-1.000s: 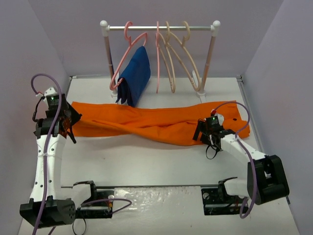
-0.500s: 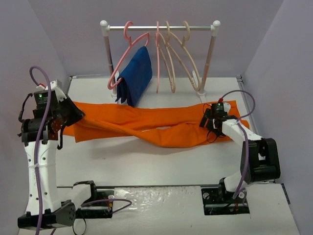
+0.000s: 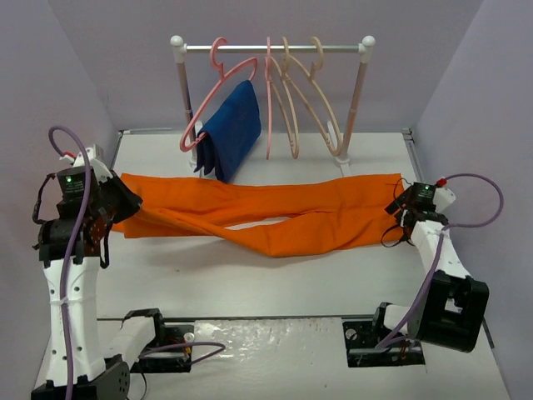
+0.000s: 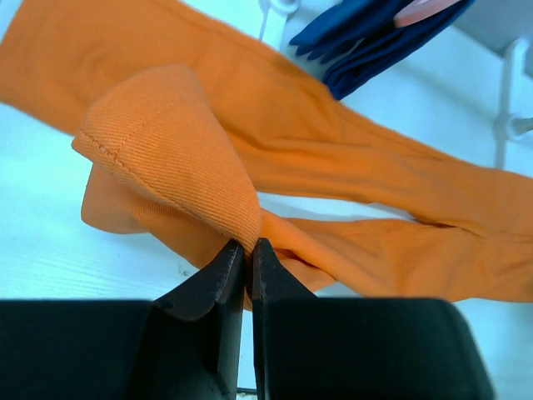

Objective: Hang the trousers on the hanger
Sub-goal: Flatten out the trousers at the center of the board.

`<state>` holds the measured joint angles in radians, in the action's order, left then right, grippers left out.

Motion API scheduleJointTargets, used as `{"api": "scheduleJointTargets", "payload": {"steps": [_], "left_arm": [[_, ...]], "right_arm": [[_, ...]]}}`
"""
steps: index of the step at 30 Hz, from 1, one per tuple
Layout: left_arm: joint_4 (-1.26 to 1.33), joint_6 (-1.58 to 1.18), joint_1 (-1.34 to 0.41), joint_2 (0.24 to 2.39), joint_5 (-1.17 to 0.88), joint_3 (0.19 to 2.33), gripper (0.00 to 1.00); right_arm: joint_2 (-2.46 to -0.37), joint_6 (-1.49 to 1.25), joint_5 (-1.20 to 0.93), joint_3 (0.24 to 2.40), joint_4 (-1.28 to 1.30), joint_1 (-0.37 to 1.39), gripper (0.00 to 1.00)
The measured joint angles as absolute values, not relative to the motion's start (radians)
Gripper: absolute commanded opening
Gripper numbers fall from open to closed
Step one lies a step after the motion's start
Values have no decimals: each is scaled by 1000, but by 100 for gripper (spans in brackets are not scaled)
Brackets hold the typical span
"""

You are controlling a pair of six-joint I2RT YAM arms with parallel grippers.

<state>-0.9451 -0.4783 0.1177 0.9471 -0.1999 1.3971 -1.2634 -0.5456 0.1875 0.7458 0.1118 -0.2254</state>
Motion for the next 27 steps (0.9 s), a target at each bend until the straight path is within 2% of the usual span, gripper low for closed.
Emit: {"api": "scheduleJointTargets", "payload": {"steps": [7, 12, 14, 15, 16, 18, 20, 21, 23, 27], "left_arm": [[-922, -474, 118, 964, -186, 1296, 0], [-896, -472, 118, 939, -184, 1275, 0], [-891, -471, 118, 932, -183, 1264, 0], [-889, -471, 118, 930, -182, 1258, 0], [-886, -471, 118, 928, -181, 1250, 0], [-885, -470, 118, 926, -176, 1236, 0], [-887, -468, 118, 927, -170, 1227, 0], [-888, -467, 118, 927, -167, 1227, 0], [-890, -463, 118, 927, -156, 1227, 0], [-913, -454, 118, 928, -124, 1265, 0]], "right_arm": [[-1255, -600, 45, 623, 53, -431, 81], [-1370, -605, -102, 575, -101, -492, 81], [-1400, -608, -153, 577, -186, -495, 77], [-1420, -609, -179, 573, -237, -495, 70], [-1442, -610, -205, 569, -286, -495, 57], [-1480, -615, -248, 566, -365, -496, 24], [-1505, -612, -270, 560, -393, -496, 3], [-1508, -611, -276, 556, -394, -496, 0], [-1481, -603, -262, 554, -355, -486, 0], [-1314, -562, -127, 631, -106, -400, 0]]}}
